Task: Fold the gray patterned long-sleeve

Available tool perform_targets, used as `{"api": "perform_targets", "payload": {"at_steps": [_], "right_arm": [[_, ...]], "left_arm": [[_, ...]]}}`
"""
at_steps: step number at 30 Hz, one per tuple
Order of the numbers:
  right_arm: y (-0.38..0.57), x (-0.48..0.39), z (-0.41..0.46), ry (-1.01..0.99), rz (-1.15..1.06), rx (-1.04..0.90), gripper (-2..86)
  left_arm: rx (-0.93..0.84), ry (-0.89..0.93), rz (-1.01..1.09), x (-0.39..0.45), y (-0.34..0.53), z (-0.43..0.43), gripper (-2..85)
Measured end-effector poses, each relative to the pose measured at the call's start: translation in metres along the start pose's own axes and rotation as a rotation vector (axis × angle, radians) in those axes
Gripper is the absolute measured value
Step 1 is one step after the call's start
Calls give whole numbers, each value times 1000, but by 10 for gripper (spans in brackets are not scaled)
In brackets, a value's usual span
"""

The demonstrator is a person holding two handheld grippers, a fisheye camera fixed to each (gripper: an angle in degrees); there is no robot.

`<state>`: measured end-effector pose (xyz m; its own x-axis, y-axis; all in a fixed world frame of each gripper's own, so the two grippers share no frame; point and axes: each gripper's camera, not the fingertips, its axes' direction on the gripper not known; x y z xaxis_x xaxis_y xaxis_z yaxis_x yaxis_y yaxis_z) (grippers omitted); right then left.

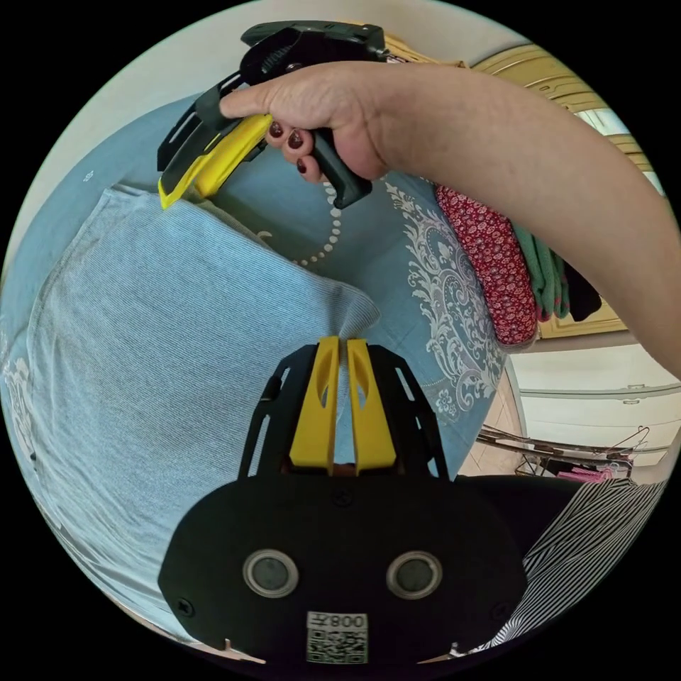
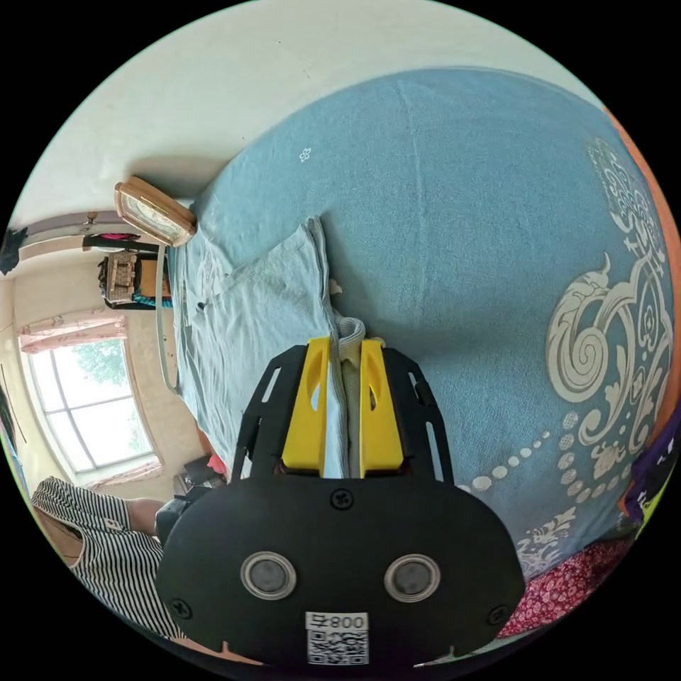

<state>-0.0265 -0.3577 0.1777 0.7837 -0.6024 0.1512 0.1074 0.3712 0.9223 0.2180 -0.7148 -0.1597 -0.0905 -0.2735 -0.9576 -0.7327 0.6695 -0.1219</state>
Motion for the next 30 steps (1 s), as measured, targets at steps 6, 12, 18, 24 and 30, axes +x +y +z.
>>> {"api": "perform_targets", "payload": {"at_steps": [6, 12, 18, 24, 30], "right_arm": [[-10, -55, 15, -51, -9, 17, 39], [-6, -133, 31, -277, -51, 102, 32], [-22, -242, 82, -401, -159, 110, 29], [-48, -373, 170, -412, -307, 25, 27], [-61, -495, 287, -347, -423, -98, 25]], "left_arm": [[119, 69, -75, -25, 72, -66, 20], [300, 169, -201, -67, 185, -155, 19], [497, 231, -380, -122, 340, -241, 18], [703, 261, -619, -178, 512, -299, 18], [808, 238, -829, -226, 668, -325, 18]]}}
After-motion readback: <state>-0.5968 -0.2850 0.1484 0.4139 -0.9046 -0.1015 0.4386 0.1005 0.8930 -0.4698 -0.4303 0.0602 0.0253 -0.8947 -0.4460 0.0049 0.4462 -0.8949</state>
